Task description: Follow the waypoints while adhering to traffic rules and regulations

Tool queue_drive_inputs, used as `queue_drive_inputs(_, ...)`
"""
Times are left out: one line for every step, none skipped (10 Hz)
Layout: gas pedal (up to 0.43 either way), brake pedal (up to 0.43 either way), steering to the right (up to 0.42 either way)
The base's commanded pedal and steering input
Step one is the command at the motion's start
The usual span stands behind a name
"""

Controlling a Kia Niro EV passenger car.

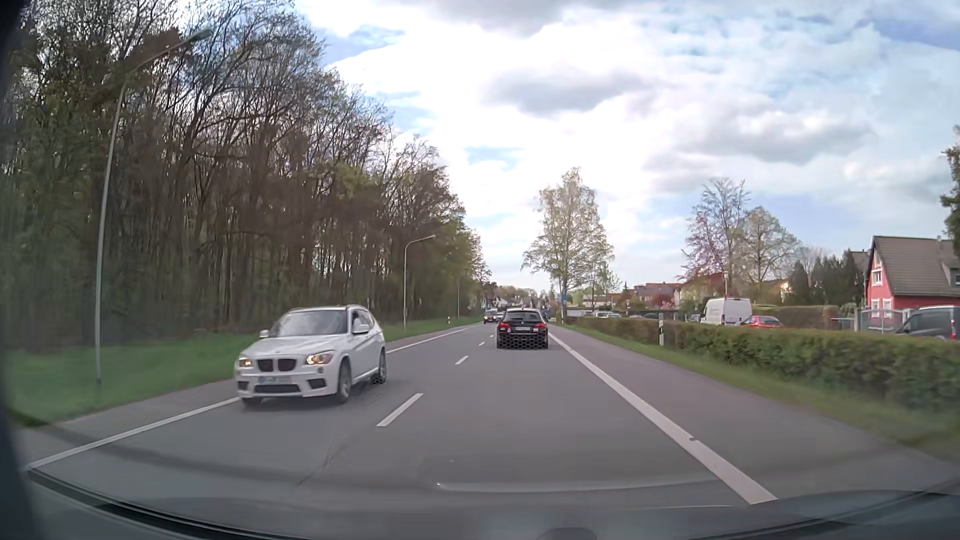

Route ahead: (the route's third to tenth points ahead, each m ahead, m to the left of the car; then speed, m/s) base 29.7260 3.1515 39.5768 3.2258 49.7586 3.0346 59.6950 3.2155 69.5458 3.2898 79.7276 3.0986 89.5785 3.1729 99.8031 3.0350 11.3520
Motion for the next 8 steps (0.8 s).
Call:
queue_drive_inputs(0.000, 0.000, -0.001)
queue_drive_inputs(0.000, 0.000, -0.001)
queue_drive_inputs(0.000, 0.000, -0.001)
queue_drive_inputs(0.000, 0.000, -0.001)
queue_drive_inputs(0.000, 0.000, -0.001)
queue_drive_inputs(0.000, 0.000, -0.001)
queue_drive_inputs(0.000, 0.000, 0.000)
queue_drive_inputs(0.000, 0.000, -0.001)
